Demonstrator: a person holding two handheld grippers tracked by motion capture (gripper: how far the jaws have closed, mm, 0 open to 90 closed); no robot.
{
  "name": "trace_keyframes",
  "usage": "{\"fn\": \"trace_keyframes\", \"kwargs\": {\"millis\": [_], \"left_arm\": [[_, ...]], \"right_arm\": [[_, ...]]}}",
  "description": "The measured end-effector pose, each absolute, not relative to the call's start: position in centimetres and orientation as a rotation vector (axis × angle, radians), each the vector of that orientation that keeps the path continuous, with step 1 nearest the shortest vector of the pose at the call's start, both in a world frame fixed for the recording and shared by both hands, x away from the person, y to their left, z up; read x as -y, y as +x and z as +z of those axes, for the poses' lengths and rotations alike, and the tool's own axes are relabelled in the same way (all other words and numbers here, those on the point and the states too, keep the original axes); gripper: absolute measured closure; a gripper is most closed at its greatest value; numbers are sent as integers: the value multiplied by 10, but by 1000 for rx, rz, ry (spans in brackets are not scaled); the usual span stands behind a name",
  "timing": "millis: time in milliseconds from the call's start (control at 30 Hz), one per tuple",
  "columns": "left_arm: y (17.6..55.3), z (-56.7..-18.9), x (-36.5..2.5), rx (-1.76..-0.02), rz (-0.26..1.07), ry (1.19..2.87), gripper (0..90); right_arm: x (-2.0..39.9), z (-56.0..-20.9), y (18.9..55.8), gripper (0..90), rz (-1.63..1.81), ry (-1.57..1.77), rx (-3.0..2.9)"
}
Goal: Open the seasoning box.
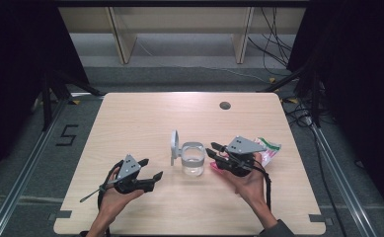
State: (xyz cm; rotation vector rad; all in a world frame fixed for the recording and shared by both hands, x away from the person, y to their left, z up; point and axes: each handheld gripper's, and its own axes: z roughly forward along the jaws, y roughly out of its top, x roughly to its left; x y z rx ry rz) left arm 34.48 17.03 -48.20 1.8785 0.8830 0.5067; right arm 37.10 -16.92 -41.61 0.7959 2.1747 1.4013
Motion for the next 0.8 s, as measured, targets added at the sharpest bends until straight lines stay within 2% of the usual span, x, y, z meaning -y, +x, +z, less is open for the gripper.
{"fn": "trace_keyframes", "kwargs": {"millis": [167, 667, 800], "left_arm": [[344, -483, -167, -878, 496, 1874, 291], [336, -485, -167, -876, 501, 1885, 282], [335, -487, -167, -878, 513, 1902, 265]], "right_arm": [[196, -420, 369, 554, 1392, 938, -2107], [254, -448, 360, 456, 1329, 1107, -2030], [264, -454, 359, 394, 1301, 1163, -2011]]}}
